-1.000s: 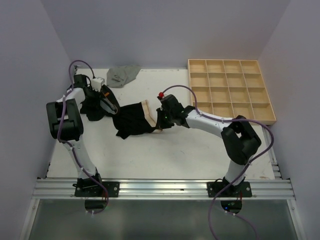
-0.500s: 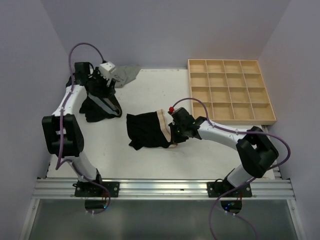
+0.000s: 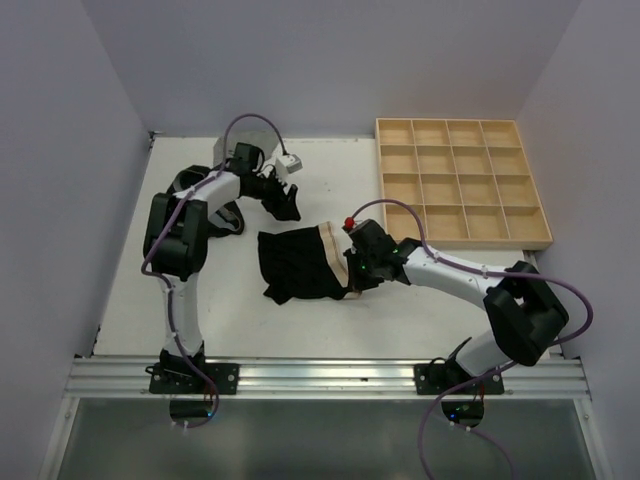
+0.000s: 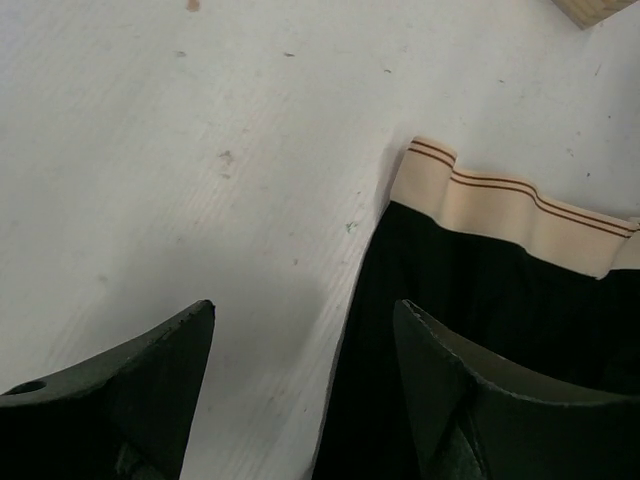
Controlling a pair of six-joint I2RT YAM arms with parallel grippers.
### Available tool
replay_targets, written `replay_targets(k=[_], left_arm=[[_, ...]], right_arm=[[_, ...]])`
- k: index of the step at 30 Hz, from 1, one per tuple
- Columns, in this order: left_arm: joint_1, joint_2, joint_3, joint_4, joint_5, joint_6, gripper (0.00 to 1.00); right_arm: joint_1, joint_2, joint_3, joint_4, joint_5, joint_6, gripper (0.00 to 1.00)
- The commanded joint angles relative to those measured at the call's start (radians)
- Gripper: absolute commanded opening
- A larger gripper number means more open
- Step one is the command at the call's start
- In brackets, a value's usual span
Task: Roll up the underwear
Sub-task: Move the underwear to the center of the board, then flatten the underwear
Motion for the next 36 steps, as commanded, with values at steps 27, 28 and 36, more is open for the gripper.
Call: replay_targets(k=[27,28,36], left_arm=[[0.069,-0.288,-0.227,0.160,0.037,-0.077,0.00],[0.072,-0.383,-0.295,0.157,0.014,-0.058,0.00],[0.075,-0.810,-0.572,0.203,-0.087,-0.061,0.00]], right_arm=[[0.000,-0.163,0.076,-0.104,0.103,-0.168,0.00],[0.000,-0.166,0.098,-0.106,0.091,-0.183,0.00],[0.002,-0.185,0.236,-0.175,0.003,-0.315,0.00]])
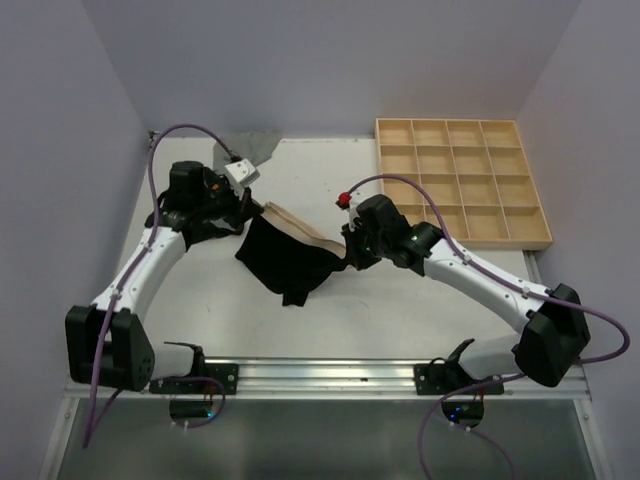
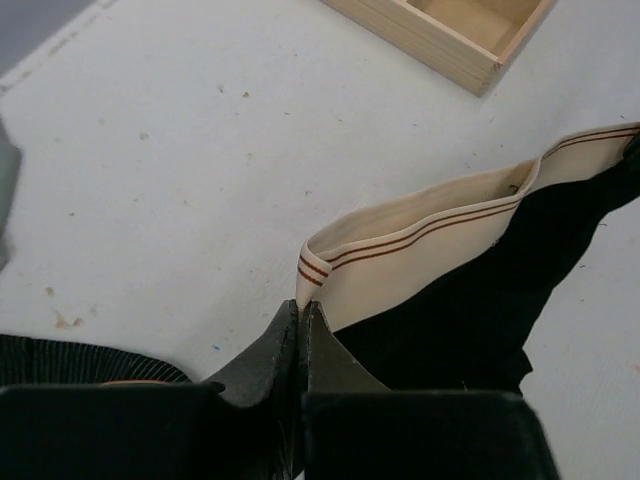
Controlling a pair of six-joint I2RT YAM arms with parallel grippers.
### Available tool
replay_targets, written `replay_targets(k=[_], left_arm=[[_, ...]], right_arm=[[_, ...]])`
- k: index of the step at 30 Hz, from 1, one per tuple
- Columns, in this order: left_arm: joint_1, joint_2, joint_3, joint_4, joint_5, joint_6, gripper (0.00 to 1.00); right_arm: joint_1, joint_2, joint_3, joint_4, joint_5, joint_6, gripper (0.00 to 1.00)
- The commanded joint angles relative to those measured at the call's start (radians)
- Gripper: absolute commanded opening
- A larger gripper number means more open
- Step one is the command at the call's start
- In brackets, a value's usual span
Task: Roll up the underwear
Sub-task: Flatten the underwear
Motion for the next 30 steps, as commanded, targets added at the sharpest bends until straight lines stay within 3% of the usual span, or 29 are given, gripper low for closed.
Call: replay_targets(k=[1,9,17,23,30], left_arm=[[0.002,-0.154,-0.081,0.066,-0.096,0.011,0.00],[0.002,-0.460,-0.185,0.090,-0.256,-0.080,0.00],[0.002,-0.411,-0.204,0.052,-0.187,-0.042,0.00],[0.002,-0.477,-0.297,0.167,-0.202,-0.011,0.00],[0.002,-0.240,-0.152,0.381,-0.285,-0.084,0.00]], right_arm=[[0.001,-0.057,0.080,-0.076,-0.032,-0.093,0.00],[0.001,-0.198,0.127,-0.171,-0.012,-0.169,0.00],[0.001,-0.096,0.188,-0.217,-0.002,-0.301,0.00],[0.001,-0.045,0.220,-0.177,0.052,-0.343,0.00],[-0.014,0.108,0.425,-0.174,0.181,-0.461,0.00]])
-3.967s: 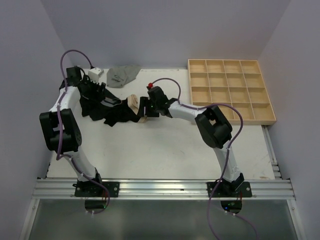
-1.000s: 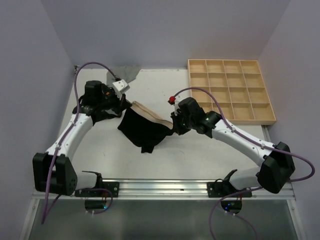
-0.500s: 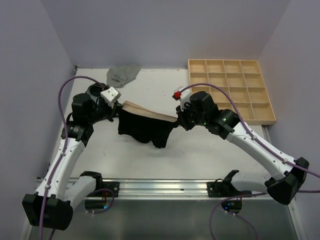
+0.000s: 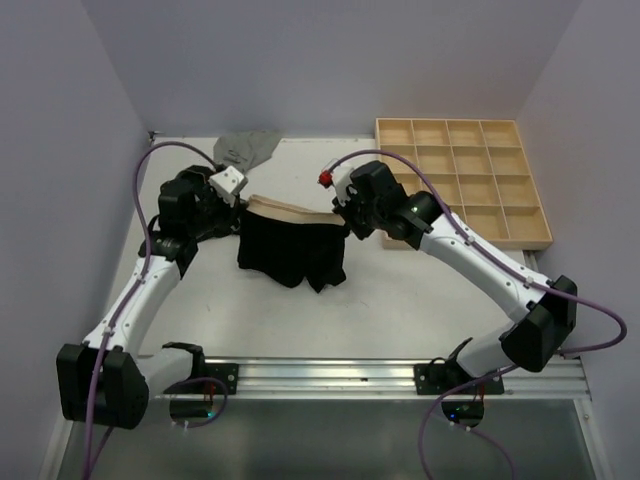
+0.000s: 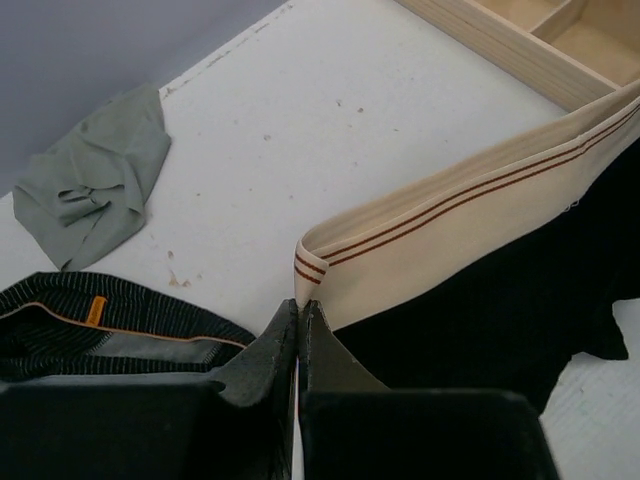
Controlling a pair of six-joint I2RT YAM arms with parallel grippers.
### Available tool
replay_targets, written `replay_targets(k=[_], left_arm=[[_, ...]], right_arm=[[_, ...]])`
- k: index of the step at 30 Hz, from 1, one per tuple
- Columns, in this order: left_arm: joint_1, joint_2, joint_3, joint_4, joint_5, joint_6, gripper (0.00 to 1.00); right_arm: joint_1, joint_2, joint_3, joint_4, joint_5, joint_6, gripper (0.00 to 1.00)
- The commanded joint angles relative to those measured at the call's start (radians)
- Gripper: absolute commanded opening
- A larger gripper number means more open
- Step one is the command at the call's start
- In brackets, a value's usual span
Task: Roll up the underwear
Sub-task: Flatten the underwear
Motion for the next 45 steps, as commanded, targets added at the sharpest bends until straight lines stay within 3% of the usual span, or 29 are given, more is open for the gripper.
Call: replay_targets(k=[1,4,7,12,14,15,16,17,18,19,22,25,27,30,33,40,45], left_arm=[[0.004,0.085,0.093,0.231,-0.048,-0.039,0.00],[0.004,0.117,0.125,0.322,-0.052,-0.051,0.00],[0.005,0.101,0.148,0.277,-0.001,0.008,0.00],[0.011,-0.106,-0.014,0.069,0.115,0.234,0.00],[0.011,-0.207,-0.096,-0.079,0.122,0.347,0.00],[0.011,-0.237,-0.119,-0.138,0.122,0.384,0.04],[0.011,-0.264,-0.137,-0.201,0.119,0.466,0.14],[0.011,-0.319,-0.171,-0.299,0.112,0.498,0.22],[0.011,-0.347,-0.183,-0.336,0.087,0.522,0.36],[0.013,-0.375,-0.194,-0.362,0.077,0.544,0.60],[0.016,-0.465,-0.202,-0.390,0.064,0.507,0.73],[0.014,-0.441,-0.127,-0.375,0.095,0.409,0.73],[0.014,-0.346,-0.087,-0.366,0.136,0.368,0.71],[0.014,-0.182,-0.047,-0.330,0.168,0.334,0.64],[0.013,0.017,0.005,-0.325,0.146,0.334,0.56],[0.010,0.361,0.117,-0.365,0.057,0.418,0.45],[0.010,0.481,0.128,-0.390,-0.058,0.478,0.37]], right_arm=[[-0.026,0.050,0.125,0.022,0.096,-0.088,0.00],[-0.035,0.067,0.185,0.056,0.116,-0.125,0.00],[-0.035,0.054,0.211,0.056,0.048,-0.155,0.00],[-0.009,-0.046,0.034,0.048,-0.127,-0.162,0.00],[0.023,-0.100,-0.038,0.053,-0.216,-0.162,0.06],[0.063,-0.111,-0.095,0.047,-0.236,-0.159,0.12],[0.083,-0.112,-0.115,0.004,-0.253,-0.160,0.28],[0.103,-0.112,-0.130,-0.019,-0.273,-0.156,0.36],[0.132,-0.115,-0.153,-0.037,-0.275,-0.143,0.41],[0.138,-0.121,-0.163,-0.053,-0.284,-0.131,0.46],[0.140,-0.199,-0.207,0.020,-0.315,-0.067,0.52],[0.140,-0.273,-0.252,0.129,-0.257,0.018,0.55],[0.138,-0.249,-0.264,0.157,-0.201,0.084,0.54],[0.140,-0.124,-0.238,0.137,-0.161,0.196,0.32],[0.146,-0.059,-0.272,0.177,-0.189,0.326,0.19],[0.166,0.021,-0.393,0.335,-0.190,0.570,0.15],[0.198,0.180,-0.382,0.338,-0.191,0.596,0.15]])
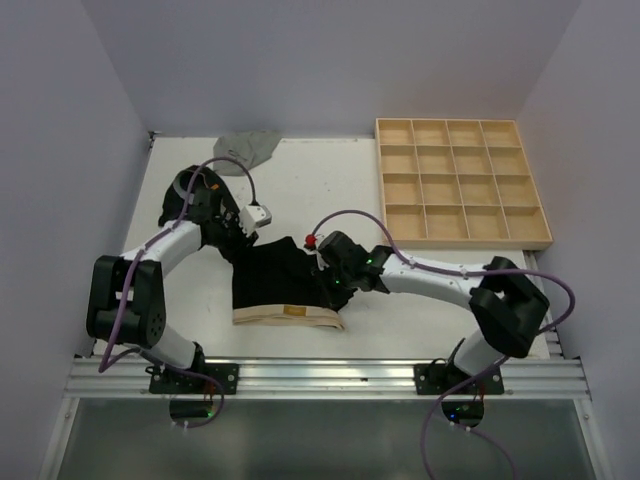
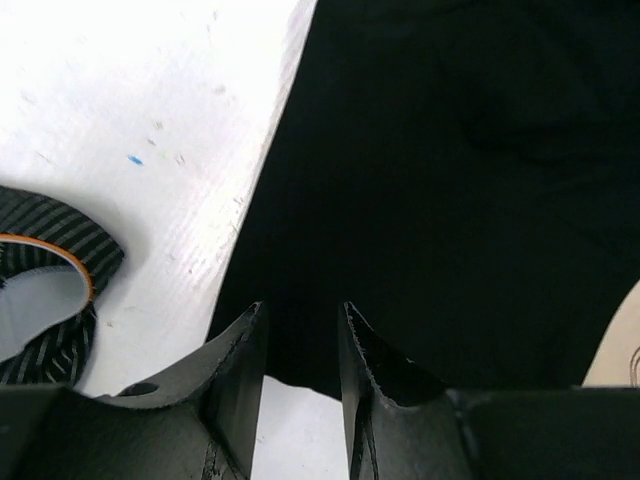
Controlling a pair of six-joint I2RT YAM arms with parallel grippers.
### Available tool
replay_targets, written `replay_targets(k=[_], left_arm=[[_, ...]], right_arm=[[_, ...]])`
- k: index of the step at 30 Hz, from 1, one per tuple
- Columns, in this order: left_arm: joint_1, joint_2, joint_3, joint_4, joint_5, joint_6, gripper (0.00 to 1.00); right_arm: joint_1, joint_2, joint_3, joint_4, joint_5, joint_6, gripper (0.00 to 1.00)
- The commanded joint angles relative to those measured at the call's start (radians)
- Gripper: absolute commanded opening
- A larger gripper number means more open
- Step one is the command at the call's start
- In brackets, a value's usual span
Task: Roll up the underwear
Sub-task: Flatten the underwear
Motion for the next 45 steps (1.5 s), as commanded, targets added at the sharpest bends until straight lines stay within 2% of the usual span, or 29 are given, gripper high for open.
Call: replay_targets(k=[1,5,13,16,18,19,20,22,24,25,26,27,28,29,32,37,41,45], left_arm=[[0.002,0.043,0.018,-0.030,-0.086,0.080,0.37],[0.002,0.031,-0.045,-0.047,-0.138,0.154,0.36],[0.002,-0.069,-0.185,-0.123,-0.165,0.312,0.30],[0.002,-0.106,-0.186,-0.214,-0.102,0.376,0.30],[0.002,-0.144,-0.159,-0.316,0.008,0.439,0.37],[0.002,-0.160,-0.144,-0.349,0.057,0.458,0.40],[0.002,-0.178,-0.109,-0.376,0.149,0.472,0.47],[0.002,-0.227,-0.070,-0.413,0.229,0.452,0.51],[0.004,-0.258,-0.012,-0.343,0.288,0.331,0.53],[0.004,-0.262,0.001,-0.290,0.282,0.268,0.53],[0.005,-0.266,0.011,-0.233,0.245,0.157,0.53],[0.007,-0.260,0.010,-0.119,0.216,0.110,0.53],[0.008,-0.250,0.004,-0.063,0.153,0.066,0.53],[0.008,-0.234,0.005,-0.023,0.126,0.030,0.54],[0.007,-0.129,0.051,0.060,0.061,0.002,0.53],[0.007,0.038,0.130,0.087,0.079,0.008,0.52],[0.004,0.054,0.134,0.004,0.143,0.100,0.52],[-0.001,-0.046,0.053,-0.044,0.181,0.160,0.55]], right_arm=[[0.010,0.113,0.028,0.054,0.010,0.063,0.15],[0.006,0.290,0.118,0.031,0.042,0.024,0.17],[-0.097,0.442,0.353,-0.029,0.091,-0.081,0.15],[-0.172,0.499,0.584,-0.073,0.109,-0.149,0.14],[-0.202,0.538,0.709,-0.133,0.100,-0.190,0.14],[-0.202,0.578,0.823,-0.150,0.097,-0.197,0.14],[-0.199,0.591,0.872,-0.185,0.091,-0.203,0.16],[-0.188,0.595,0.932,-0.205,0.085,-0.197,0.19],[-0.174,0.524,0.880,-0.182,0.088,-0.156,0.20],[-0.169,0.485,0.767,-0.158,0.083,-0.128,0.20],[-0.168,0.385,0.693,-0.124,0.062,-0.097,0.20],[-0.166,0.337,0.617,-0.045,0.045,-0.027,0.20],[-0.157,0.285,0.464,-0.003,0.036,0.004,0.21],[-0.150,0.213,0.402,0.052,0.036,0.031,0.24],[-0.111,0.137,0.227,0.083,0.077,0.110,0.25],[-0.099,0.123,0.041,0.180,0.138,0.269,0.25],[-0.097,0.132,-0.013,0.255,0.163,0.343,0.30],[-0.097,0.166,-0.005,0.273,0.188,0.386,0.33]])
